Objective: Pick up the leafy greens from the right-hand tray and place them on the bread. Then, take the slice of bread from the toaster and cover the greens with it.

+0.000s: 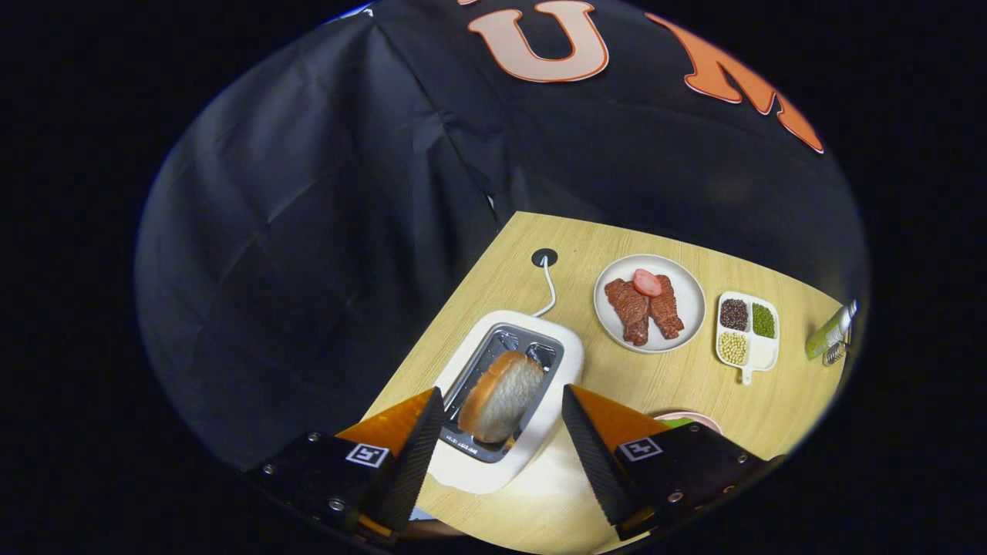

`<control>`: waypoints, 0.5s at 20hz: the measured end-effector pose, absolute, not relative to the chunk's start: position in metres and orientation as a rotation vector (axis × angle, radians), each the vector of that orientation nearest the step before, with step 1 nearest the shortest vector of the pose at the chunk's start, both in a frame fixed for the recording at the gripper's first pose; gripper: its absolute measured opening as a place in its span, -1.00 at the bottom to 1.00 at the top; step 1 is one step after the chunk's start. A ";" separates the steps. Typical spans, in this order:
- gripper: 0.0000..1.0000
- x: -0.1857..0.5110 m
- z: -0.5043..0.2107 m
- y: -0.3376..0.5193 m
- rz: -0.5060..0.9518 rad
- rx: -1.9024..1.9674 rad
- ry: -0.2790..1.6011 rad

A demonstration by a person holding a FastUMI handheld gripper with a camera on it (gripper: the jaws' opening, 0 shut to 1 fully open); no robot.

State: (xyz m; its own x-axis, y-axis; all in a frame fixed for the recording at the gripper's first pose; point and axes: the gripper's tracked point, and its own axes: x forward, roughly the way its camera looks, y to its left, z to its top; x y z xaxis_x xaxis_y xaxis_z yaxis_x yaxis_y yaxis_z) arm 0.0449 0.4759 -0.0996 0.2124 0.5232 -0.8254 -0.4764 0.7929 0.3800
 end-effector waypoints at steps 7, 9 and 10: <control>0.58 0.047 -0.128 0.488 0.652 0.003 1.268; 0.47 0.047 -0.134 0.488 0.639 -0.010 1.289; 0.43 0.045 -0.136 0.487 0.634 -0.016 1.300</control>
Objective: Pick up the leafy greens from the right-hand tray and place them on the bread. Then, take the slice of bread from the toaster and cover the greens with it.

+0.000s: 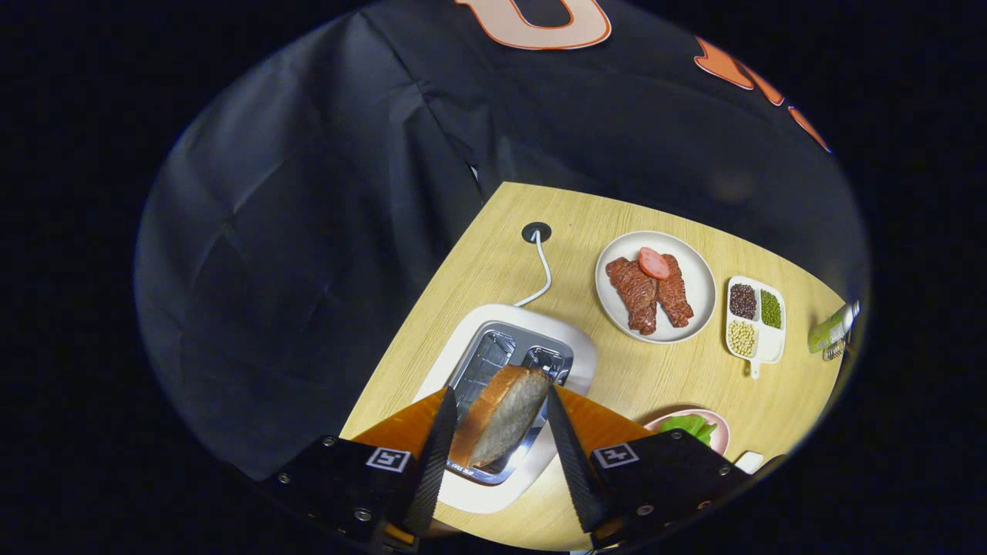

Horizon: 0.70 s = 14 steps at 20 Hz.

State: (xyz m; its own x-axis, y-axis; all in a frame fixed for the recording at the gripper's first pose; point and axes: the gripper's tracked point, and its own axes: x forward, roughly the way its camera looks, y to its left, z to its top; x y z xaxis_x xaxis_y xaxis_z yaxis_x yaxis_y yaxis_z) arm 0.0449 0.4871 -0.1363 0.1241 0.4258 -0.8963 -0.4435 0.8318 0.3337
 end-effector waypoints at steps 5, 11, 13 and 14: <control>-0.02 0.038 -0.149 0.486 0.614 -0.051 1.341; -0.73 0.041 -0.149 0.479 0.598 -0.018 1.343; -0.77 0.044 -0.144 0.476 0.611 0.011 1.329; -0.78 0.044 -0.138 0.475 0.619 0.027 1.323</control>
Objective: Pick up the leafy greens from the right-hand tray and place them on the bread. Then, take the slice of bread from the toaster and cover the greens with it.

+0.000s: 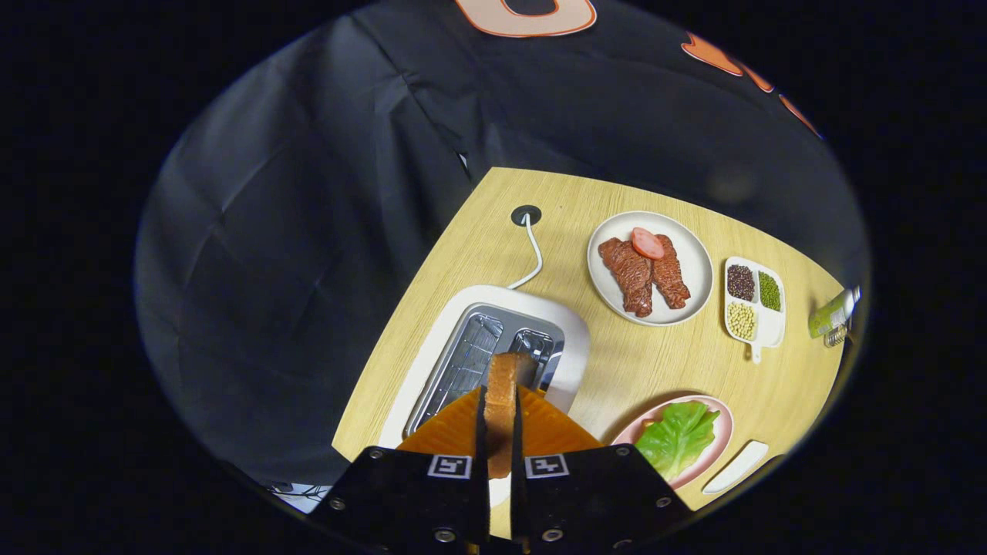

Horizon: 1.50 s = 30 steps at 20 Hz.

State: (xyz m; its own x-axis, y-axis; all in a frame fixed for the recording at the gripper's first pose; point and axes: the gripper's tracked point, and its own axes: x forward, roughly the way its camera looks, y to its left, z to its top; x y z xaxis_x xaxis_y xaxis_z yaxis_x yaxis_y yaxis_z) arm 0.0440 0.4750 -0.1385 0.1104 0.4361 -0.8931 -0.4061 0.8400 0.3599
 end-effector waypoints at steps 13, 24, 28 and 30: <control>-0.79 0.060 -0.059 0.408 0.685 0.408 1.120; -0.79 0.045 -0.114 0.317 0.634 0.583 1.114; -0.79 0.036 -0.148 0.298 0.625 0.634 1.143; -0.79 0.032 -0.160 0.289 0.626 0.645 1.155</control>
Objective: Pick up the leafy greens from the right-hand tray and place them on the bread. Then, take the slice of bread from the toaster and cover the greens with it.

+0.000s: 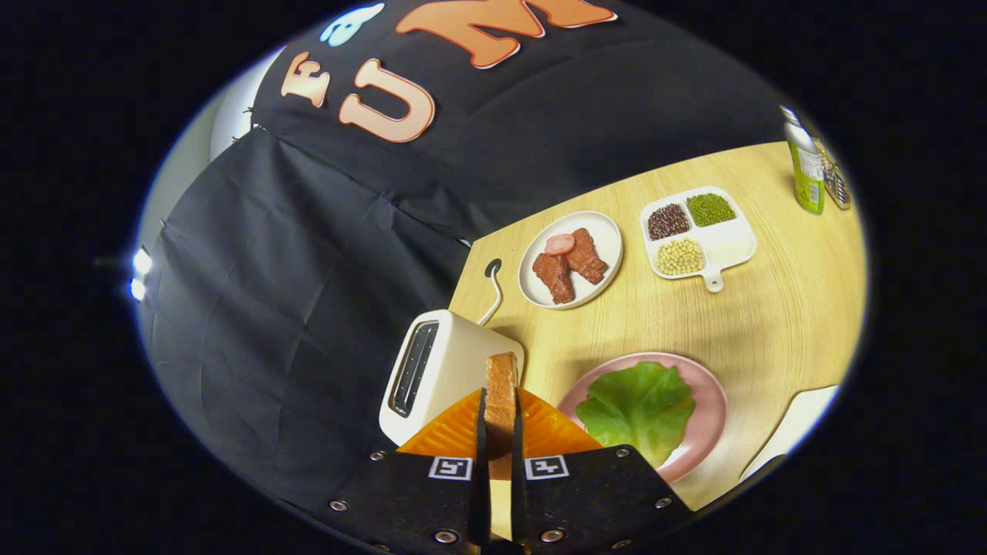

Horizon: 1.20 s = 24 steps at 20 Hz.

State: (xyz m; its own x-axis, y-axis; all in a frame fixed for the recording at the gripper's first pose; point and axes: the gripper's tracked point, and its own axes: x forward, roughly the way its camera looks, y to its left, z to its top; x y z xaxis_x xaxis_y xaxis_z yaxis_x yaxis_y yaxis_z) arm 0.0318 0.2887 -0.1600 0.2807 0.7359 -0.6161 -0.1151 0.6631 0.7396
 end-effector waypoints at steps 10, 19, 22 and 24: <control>-0.79 0.009 -0.241 0.252 0.582 0.678 1.233; -0.70 0.004 -0.280 0.231 0.536 0.580 1.234; -0.52 0.009 -0.278 0.226 0.524 0.528 1.185; -0.32 0.015 -0.278 0.217 0.496 0.469 1.142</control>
